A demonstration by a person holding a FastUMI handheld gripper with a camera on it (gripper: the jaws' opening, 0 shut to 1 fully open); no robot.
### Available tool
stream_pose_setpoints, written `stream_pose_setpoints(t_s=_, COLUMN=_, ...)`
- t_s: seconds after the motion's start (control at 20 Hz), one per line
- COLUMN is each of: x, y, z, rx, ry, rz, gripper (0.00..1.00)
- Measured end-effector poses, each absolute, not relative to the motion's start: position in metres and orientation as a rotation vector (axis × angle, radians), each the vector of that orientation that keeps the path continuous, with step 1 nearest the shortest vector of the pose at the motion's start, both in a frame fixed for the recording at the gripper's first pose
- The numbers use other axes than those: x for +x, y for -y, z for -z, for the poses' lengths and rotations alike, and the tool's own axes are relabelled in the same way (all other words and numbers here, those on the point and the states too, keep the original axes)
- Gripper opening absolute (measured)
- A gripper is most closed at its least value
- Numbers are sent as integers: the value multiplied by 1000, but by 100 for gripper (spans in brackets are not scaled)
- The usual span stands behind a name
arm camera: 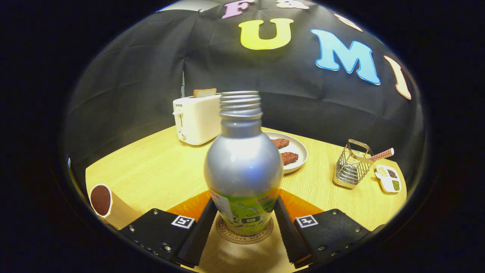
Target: Take the bottle from table, then pour the juice into the cup, finally place the bottle on the coaster
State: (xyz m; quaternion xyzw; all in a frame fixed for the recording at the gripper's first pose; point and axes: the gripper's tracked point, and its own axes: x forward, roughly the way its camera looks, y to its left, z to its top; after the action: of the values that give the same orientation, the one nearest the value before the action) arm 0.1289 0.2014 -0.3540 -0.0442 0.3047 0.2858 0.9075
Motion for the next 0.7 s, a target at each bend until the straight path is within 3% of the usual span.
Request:
stream_pose_setpoints(t_s=0.2, x=123, y=-198, z=356, rx=-69, ry=-657, rz=-580, gripper=86)
stream_pose_setpoints(t_s=0.25, x=126, y=-193, z=352, rx=-76, ry=-649, rz=-569, gripper=99)
stream_pose_setpoints(t_s=0.7, x=99, y=-173, z=289, rx=-38, ry=-586, rz=-544, gripper=98)
